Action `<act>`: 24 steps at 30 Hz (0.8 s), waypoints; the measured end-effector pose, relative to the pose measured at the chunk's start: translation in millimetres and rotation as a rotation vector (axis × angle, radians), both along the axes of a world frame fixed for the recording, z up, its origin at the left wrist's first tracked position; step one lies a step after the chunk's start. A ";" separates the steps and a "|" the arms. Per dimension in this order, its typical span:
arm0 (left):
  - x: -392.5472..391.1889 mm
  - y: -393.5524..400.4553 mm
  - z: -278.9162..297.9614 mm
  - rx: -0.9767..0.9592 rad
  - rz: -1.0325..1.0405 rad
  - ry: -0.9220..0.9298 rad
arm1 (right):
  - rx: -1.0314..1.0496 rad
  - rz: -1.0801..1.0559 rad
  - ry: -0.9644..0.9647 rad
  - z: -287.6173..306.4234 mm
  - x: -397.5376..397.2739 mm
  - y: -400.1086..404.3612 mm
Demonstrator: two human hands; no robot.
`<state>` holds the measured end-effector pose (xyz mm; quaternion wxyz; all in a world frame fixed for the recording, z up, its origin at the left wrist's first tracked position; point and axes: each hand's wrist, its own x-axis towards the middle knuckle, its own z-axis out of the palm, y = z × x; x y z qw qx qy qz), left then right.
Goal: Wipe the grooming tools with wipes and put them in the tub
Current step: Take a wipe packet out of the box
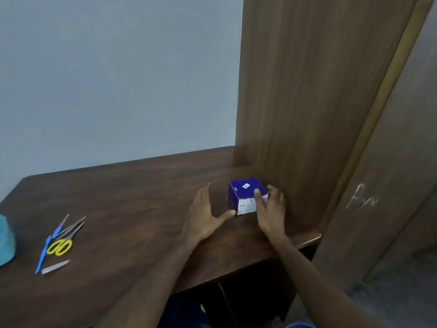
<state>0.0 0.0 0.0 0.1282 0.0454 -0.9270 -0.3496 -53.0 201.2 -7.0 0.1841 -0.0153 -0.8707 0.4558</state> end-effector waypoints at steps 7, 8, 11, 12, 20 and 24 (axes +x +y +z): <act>-37.2 9.3 -13.8 0.159 -0.102 0.002 | -0.093 0.159 -0.055 -6.3 -8.6 5.1; -38.8 6.2 -18.1 0.187 -0.117 0.038 | -0.028 0.181 -0.042 -10.1 -10.8 5.9; -41.2 4.4 -25.8 0.211 -0.136 0.060 | -0.022 0.221 -0.024 -18.3 -17.5 8.4; -40.5 5.4 -26.4 0.210 -0.135 0.063 | -0.059 0.235 -0.023 -14.8 -14.5 8.1; -36.0 0.1 -27.6 0.237 -0.147 0.063 | -0.271 0.288 0.028 -10.6 -2.2 10.4; -34.7 -1.1 -24.5 0.262 -0.190 0.059 | -0.307 0.297 0.090 -10.0 0.3 11.0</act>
